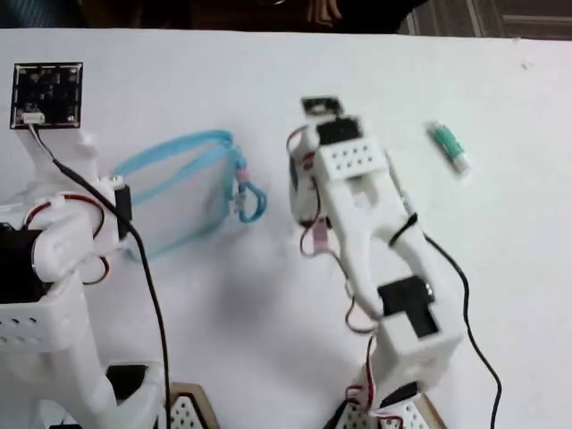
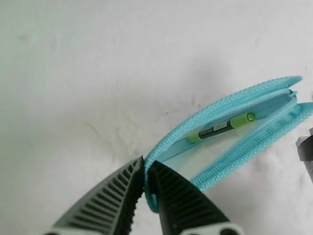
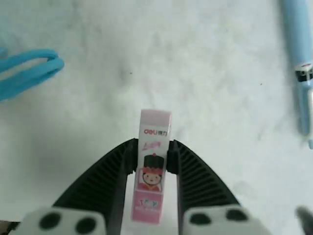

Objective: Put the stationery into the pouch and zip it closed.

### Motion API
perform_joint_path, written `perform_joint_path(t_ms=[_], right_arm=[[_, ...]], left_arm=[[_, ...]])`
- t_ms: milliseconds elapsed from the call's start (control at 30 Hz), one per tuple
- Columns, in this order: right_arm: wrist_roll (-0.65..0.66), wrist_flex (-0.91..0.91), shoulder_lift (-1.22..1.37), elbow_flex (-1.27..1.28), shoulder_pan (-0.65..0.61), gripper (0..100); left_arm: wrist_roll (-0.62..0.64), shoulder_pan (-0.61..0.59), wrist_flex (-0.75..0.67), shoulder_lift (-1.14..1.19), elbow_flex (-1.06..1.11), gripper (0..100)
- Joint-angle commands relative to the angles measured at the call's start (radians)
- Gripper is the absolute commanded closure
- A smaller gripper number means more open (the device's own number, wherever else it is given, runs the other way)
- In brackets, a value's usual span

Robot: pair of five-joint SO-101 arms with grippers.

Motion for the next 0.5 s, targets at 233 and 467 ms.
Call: perform_joint_path(t_ms=[233,467], right_arm=[[0.006,-0.65,-0.245,0.663,-0.139,98.1],[0.006,-0.619,-0.254,0.672,-0.156,71.7]], left_arm=[[-0.015,-0.008,-0.005,-0.005,-0.002,98],[-0.017,-0.008,-0.005,-0.005,-0.002,98]])
